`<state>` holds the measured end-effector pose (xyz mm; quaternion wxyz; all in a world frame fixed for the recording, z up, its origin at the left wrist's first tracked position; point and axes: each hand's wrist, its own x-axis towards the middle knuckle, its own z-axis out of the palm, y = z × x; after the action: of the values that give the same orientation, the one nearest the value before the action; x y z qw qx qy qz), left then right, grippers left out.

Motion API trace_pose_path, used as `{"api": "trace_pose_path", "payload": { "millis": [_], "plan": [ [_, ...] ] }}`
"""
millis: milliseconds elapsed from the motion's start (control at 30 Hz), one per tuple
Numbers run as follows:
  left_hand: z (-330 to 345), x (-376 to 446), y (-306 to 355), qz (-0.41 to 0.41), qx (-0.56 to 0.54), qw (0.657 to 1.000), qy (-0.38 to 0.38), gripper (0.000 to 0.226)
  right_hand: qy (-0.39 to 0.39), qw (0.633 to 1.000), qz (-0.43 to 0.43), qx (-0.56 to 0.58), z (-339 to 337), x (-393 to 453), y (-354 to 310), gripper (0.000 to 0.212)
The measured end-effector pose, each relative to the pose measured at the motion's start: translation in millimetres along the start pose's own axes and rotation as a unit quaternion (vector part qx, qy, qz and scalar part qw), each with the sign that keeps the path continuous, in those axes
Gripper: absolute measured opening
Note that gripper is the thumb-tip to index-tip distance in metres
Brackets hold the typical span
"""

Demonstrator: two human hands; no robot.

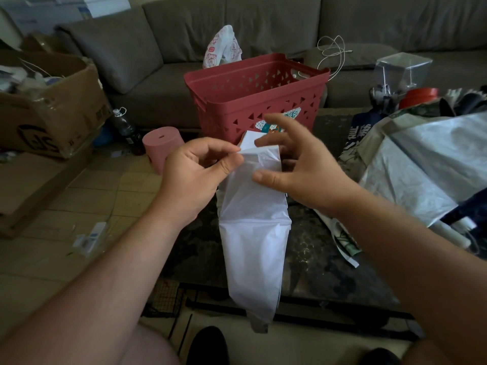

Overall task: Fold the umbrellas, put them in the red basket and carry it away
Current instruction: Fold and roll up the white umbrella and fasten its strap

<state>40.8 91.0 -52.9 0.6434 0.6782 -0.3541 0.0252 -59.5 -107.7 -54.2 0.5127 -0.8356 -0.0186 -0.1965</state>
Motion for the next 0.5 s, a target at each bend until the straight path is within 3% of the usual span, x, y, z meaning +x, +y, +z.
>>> {"api": "trace_pose_path", "payload": {
  "millis": [67,133,200,267,333,433,500],
  "plan": [
    [-1.1,-2.0,-0.6,-0.006,-0.036,0.999,-0.031,0.013,-0.025,0.999,0.016,-0.035,4.1,-1.7,5.4,0.065],
    [-6.9,-2.8,-6.1,-0.02,-0.046,0.995,-0.09,0.04,-0.014,0.998,0.02,-0.055,8.4,-2.2,10.7,0.028],
    [-14.4,-3.7,-11.7,-0.028,0.052,0.983,-0.173,0.083,0.0,0.999,0.008,-0.046,10.7,-4.5,11.8,0.011],
    [-16.9,-9.5,-17.9,-0.047,0.173,0.954,-0.242,0.103,0.005,1.0,-0.008,-0.02,10.6,-6.4,10.8,0.006],
    [-14.3,-17.2,-25.7,-0.055,0.203,0.946,-0.247,0.091,0.001,1.0,-0.018,0.006,11.5,-10.2,9.0,0.007],
    [-11.7,-24.4,-37.5,-0.064,0.217,0.956,-0.185,0.052,-0.024,0.998,-0.027,0.047,13.4,-16.2,11.7,0.022],
    [-14.5,-26.1,-42.8,-0.069,0.227,0.955,-0.18,0.037,-0.069,0.996,-0.037,-0.048,12.1,-21.3,16.9,0.053]
  ]
}}
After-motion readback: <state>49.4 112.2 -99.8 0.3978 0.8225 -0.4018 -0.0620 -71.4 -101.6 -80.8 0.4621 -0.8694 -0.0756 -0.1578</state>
